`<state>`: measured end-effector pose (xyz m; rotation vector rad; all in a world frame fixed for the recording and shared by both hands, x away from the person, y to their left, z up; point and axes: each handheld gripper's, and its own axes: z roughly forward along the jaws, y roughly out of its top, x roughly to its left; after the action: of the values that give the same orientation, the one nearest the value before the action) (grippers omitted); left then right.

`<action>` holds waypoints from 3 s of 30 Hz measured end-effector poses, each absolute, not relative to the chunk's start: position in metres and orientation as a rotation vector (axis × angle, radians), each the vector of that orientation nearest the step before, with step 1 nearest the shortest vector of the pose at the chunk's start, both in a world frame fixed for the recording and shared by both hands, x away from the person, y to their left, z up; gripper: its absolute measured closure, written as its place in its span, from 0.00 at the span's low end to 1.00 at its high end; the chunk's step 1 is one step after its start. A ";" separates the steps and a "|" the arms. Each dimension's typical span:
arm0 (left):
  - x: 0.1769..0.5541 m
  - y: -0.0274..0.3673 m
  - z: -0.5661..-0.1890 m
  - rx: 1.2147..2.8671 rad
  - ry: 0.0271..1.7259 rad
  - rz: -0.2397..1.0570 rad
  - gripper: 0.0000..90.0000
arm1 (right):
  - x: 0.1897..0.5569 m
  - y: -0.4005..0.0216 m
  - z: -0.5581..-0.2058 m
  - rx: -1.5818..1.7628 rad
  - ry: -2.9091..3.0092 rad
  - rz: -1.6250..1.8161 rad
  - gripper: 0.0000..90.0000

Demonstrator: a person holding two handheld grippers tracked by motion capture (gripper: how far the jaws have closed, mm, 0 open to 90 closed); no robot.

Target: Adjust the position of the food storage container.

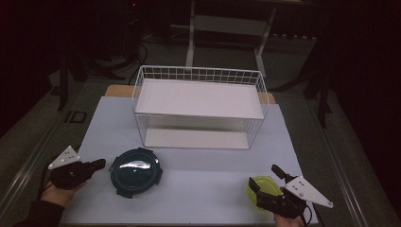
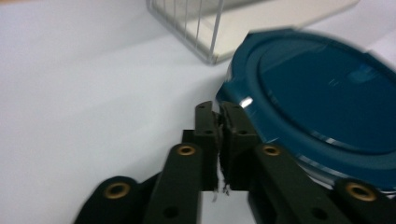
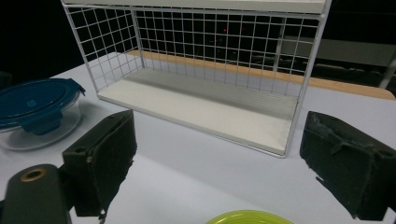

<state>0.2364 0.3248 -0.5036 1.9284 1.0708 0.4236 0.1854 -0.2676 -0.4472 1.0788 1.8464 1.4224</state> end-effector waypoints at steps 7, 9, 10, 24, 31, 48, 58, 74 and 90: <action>0.242 0.316 -0.509 1.990 1.030 0.427 0.98 | 0.186 -0.267 -0.448 1.086 1.853 1.423 0.12; 0.244 0.315 -0.509 2.005 1.022 0.410 0.98 | 0.186 -0.267 -0.448 1.087 1.853 1.423 0.12; 0.244 0.313 -0.509 2.008 1.014 0.397 0.98 | 0.186 -0.268 -0.448 1.088 1.852 1.425 0.12; 0.239 0.307 -0.506 2.025 1.000 0.389 0.98 | 0.187 -0.267 -0.449 1.087 1.852 1.422 0.12; 0.234 0.285 -0.508 2.019 0.950 0.309 0.98 | 0.187 -0.266 -0.449 1.086 1.855 1.421 0.12; 0.235 0.272 -0.506 2.009 0.968 0.295 0.98 | 0.187 -0.266 -0.450 1.084 1.860 1.422 0.12; 0.237 0.252 -0.504 2.014 0.943 0.275 0.98 | 0.187 -0.264 -0.450 1.079 1.868 1.422 0.12; 0.242 0.222 -0.502 2.038 0.906 0.246 0.98 | 0.187 -0.263 -0.450 1.076 1.870 1.425 0.12; 0.244 0.200 -0.501 2.056 0.865 0.214 0.98 | 0.187 -0.264 -0.450 1.079 1.869 1.428 0.12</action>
<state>0.2443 0.1997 -0.5014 2.0560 0.8654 0.2141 0.1871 -0.2641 -0.4496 1.0790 1.8687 1.4278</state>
